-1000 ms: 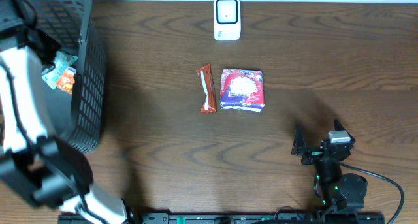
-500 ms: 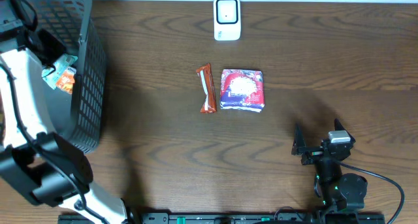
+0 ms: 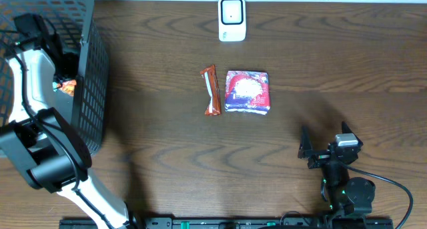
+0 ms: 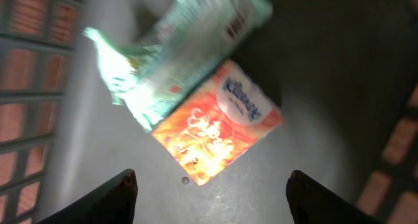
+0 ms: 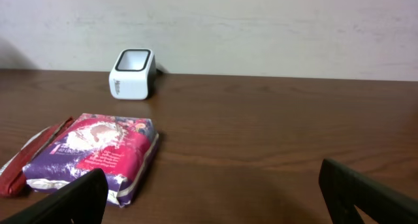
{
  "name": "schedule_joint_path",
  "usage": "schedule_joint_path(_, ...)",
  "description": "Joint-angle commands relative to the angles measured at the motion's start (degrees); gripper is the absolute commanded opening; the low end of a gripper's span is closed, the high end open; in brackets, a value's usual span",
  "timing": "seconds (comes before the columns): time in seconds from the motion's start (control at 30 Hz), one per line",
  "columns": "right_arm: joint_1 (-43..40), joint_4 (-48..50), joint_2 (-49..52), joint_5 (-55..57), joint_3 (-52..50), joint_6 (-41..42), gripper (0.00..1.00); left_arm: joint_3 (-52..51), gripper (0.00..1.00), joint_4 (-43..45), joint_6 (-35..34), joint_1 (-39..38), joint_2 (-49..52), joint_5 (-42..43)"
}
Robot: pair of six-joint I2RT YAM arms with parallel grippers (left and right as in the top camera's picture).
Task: Scan the item barcode
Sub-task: 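Grasp the orange Kleenex tissue pack with the left gripper and lift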
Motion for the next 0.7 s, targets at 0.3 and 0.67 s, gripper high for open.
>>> schedule_joint_path(0.3,-0.4,-0.1,-0.3,0.1,-0.2,-0.4,0.99,-2.2,0.74,5.7,13.9,0.0,5.3,-0.2)
schedule_joint_path(0.67,-0.4,-0.1,-0.3,0.1,-0.2,-0.4,0.99,-2.7,0.72,7.6,13.9,-0.2,9.5,-0.2)
